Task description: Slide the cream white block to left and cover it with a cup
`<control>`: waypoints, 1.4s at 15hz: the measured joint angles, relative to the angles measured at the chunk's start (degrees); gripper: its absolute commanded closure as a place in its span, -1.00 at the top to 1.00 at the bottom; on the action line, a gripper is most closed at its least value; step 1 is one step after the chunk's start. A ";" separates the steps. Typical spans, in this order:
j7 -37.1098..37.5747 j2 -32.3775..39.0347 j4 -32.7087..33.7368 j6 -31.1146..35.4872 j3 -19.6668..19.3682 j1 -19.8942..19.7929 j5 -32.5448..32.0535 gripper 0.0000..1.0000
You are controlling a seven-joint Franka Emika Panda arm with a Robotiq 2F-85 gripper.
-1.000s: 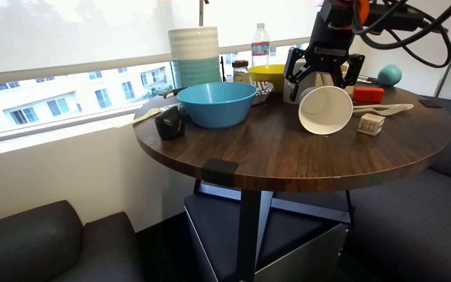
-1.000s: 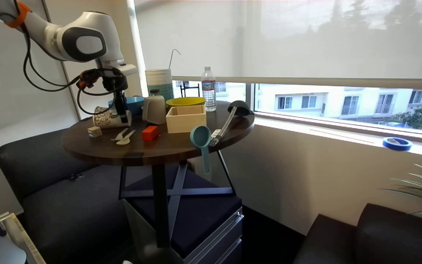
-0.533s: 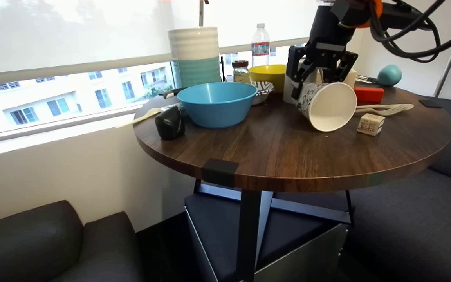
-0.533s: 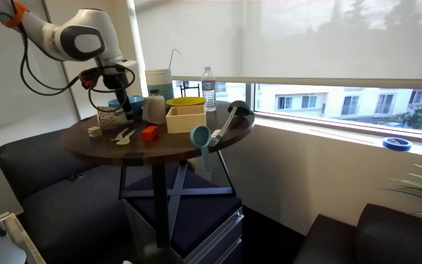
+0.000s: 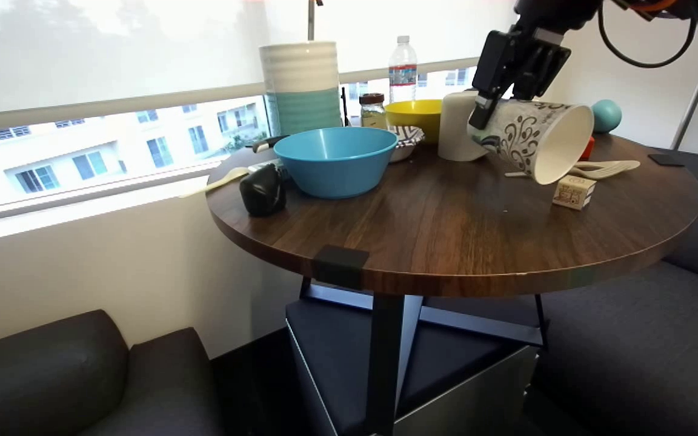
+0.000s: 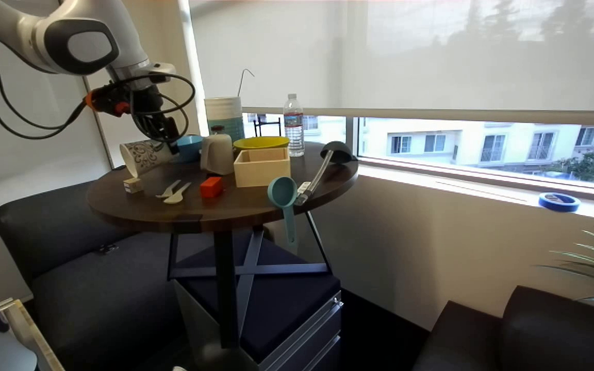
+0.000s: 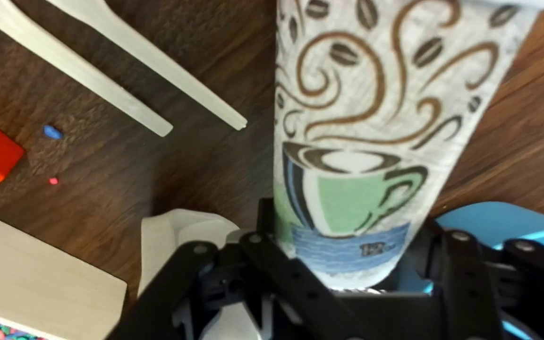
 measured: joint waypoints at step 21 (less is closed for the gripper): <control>-30.87 -14.01 -8.17 16.79 -18.55 21.38 4.76 -0.20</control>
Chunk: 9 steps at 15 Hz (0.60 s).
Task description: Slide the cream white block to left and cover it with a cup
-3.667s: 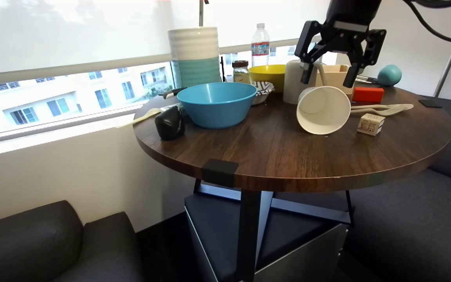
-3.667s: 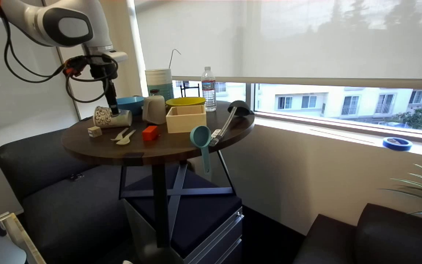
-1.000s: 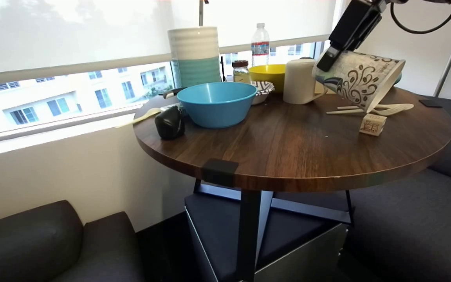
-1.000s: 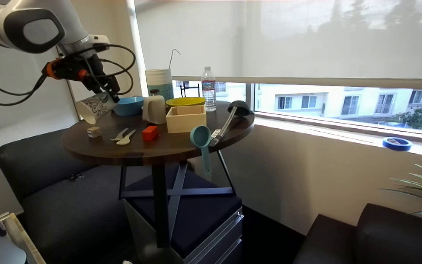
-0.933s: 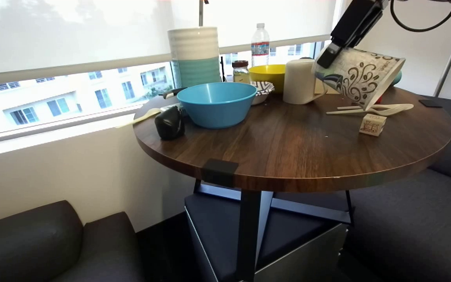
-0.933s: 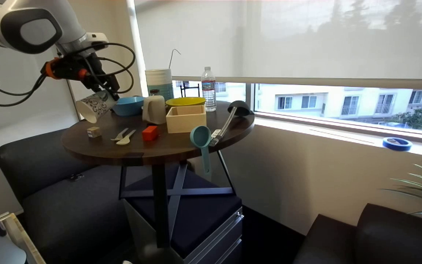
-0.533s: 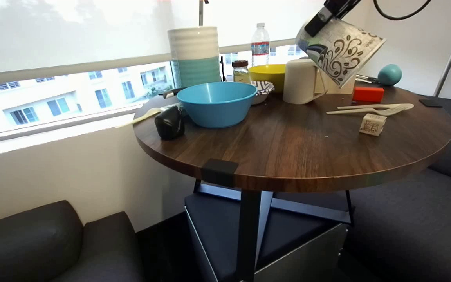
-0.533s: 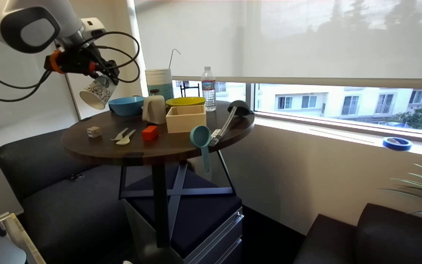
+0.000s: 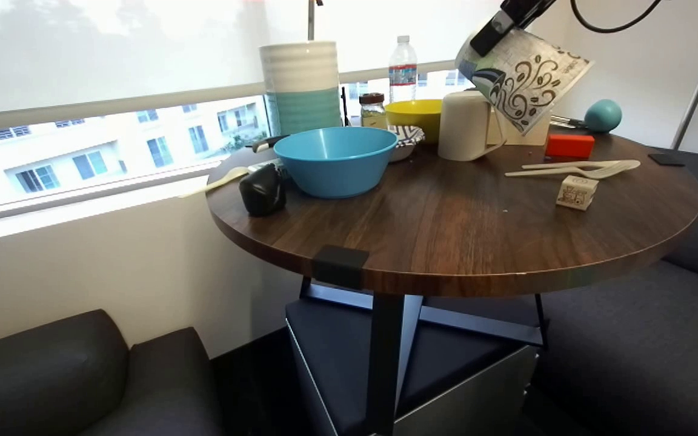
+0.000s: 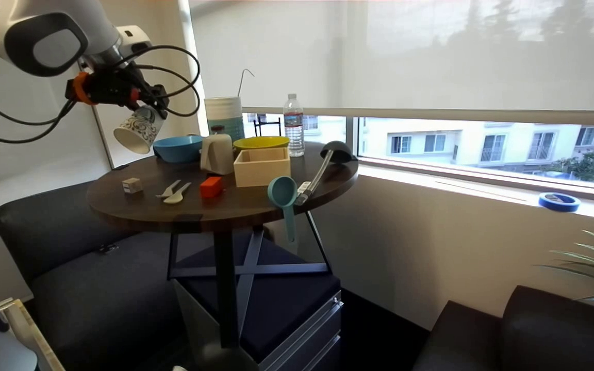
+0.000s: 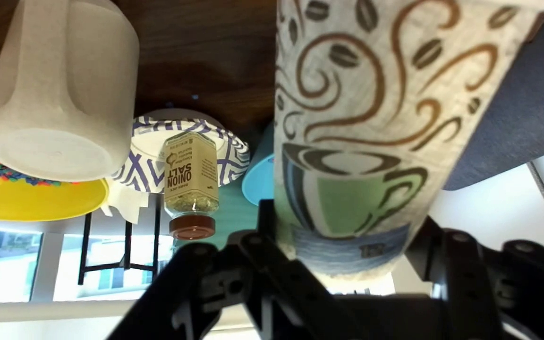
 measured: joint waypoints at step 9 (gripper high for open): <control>-14.54 -2.75 0.08 -6.32 -10.74 8.01 0.09 -0.20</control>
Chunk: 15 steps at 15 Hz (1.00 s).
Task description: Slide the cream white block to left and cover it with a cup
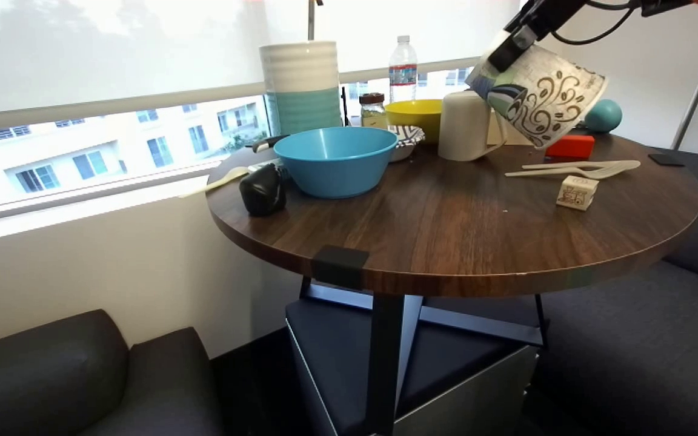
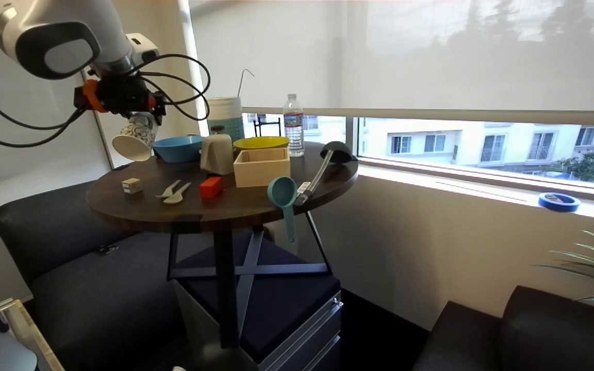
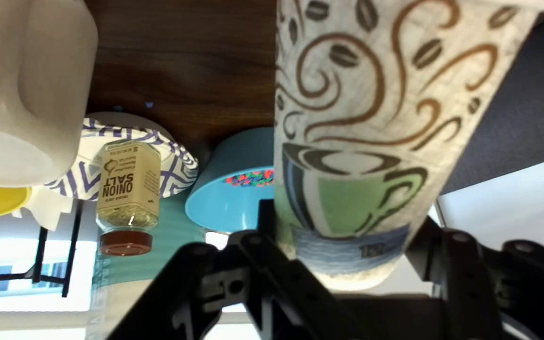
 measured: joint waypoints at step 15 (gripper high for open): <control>-3.87 -2.60 0.26 -20.62 7.97 -11.34 0.54 -0.20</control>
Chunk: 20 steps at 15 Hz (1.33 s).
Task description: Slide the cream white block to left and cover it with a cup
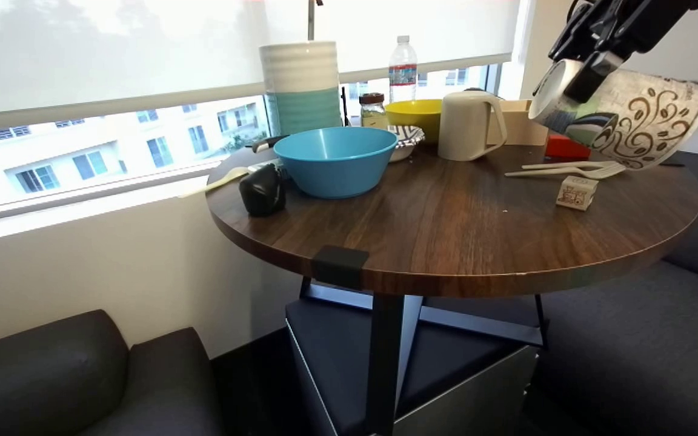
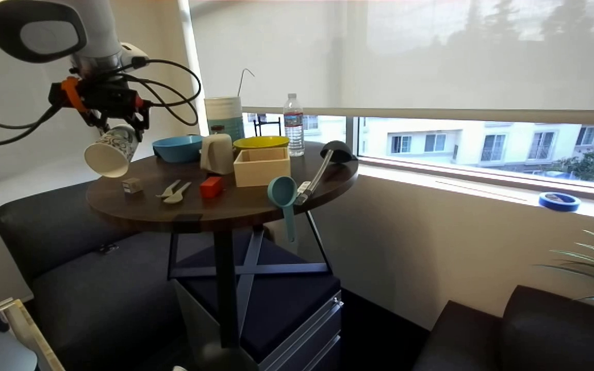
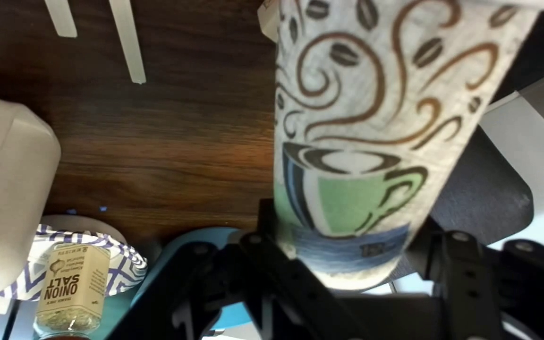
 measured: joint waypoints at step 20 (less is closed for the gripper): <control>-1.87 11.36 -0.02 16.89 2.60 2.51 6.36 -0.20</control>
